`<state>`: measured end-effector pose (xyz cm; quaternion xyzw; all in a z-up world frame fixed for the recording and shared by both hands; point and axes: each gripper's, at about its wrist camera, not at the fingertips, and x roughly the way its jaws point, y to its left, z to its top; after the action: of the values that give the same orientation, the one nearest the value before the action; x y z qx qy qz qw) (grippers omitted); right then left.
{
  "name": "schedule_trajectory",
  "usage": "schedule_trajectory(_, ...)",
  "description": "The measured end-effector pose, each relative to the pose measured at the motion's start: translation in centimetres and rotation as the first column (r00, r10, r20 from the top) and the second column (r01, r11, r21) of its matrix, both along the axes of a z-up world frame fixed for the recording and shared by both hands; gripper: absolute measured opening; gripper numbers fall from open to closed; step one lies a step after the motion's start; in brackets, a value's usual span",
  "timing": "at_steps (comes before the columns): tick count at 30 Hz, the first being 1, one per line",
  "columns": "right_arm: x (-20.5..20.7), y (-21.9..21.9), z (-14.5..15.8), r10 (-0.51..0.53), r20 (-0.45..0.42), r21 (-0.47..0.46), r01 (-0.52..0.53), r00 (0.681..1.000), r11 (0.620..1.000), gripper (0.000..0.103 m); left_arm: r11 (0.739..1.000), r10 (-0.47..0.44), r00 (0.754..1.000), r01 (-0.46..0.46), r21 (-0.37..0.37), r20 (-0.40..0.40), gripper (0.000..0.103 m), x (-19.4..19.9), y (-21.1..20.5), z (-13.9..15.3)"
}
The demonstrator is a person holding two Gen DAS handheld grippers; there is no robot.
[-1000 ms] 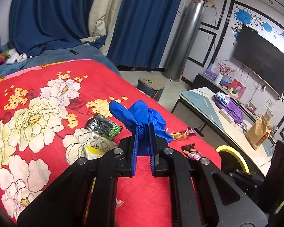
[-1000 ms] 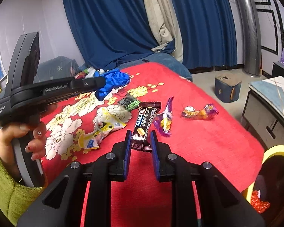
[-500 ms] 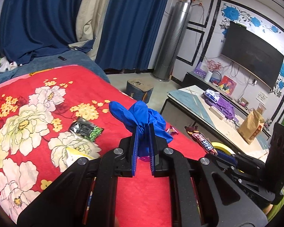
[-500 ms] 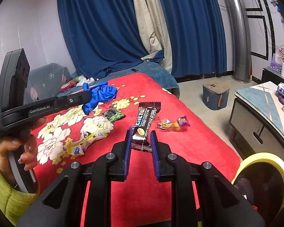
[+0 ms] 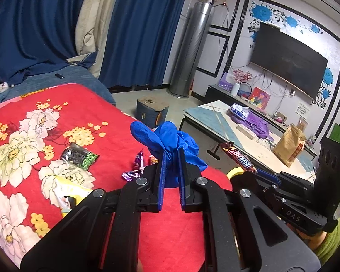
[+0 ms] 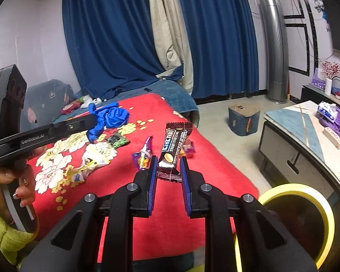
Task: Collect trash
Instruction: 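Lift and carry the blue glove and chocolate bar wrapper over the yellow bin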
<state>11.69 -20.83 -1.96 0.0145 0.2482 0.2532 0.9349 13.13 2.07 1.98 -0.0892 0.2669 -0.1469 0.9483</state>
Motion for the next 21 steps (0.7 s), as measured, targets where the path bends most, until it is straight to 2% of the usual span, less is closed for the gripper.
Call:
schedule_trajectory(7, -0.4, -2.7, 0.5, -0.049, 0.022, 0.016, 0.048, 0.999, 0.999, 0.019, 0.999, -0.037, 0.999, 0.037, -0.002, 0.03, 0.006, -0.7, -2.0, 0.3)
schedule_trajectory(21, -1.5, -6.3, 0.0, -0.107, 0.033, 0.008, 0.107, 0.994, 0.994, 0.019, 0.989, -0.142, 0.989, 0.141, 0.034, 0.035, 0.006, -1.3, -6.3, -0.4)
